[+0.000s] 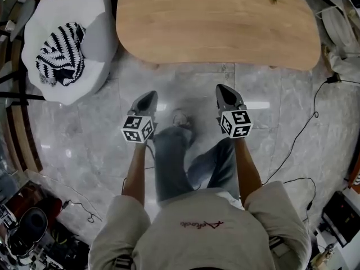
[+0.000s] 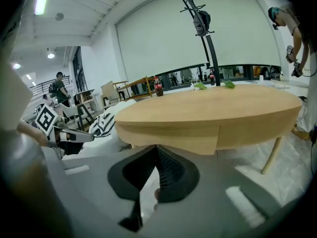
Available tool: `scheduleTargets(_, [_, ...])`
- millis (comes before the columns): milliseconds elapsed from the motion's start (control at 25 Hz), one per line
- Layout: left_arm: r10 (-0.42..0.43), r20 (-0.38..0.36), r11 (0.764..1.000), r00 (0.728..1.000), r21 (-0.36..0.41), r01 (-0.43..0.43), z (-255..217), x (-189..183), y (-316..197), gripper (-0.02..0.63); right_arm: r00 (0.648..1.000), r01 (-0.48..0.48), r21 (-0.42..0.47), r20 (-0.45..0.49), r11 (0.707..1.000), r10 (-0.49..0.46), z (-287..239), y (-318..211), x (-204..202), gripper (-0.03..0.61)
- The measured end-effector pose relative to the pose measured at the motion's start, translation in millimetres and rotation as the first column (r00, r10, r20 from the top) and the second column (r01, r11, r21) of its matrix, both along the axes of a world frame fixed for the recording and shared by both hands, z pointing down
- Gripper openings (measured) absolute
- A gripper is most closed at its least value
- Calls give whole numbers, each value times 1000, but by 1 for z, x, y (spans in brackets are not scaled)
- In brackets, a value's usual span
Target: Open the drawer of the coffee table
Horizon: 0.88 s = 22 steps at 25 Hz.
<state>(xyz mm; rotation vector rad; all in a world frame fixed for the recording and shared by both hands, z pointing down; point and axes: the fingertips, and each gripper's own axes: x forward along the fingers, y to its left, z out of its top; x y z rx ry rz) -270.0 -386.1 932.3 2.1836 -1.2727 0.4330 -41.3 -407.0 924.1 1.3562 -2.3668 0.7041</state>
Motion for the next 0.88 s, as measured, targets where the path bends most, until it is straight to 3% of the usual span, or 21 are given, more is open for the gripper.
scheduleTargets(440, [6, 14, 993, 1000, 121, -8, 108, -13, -36, 0, 999, 27, 135, -22, 991, -24, 105, -37, 12, 5])
scheduleTargets(880, [8, 41, 967, 999, 256, -18, 137, -22, -52, 0, 998, -63, 243, 29, 968, 57, 134, -52, 58, 5])
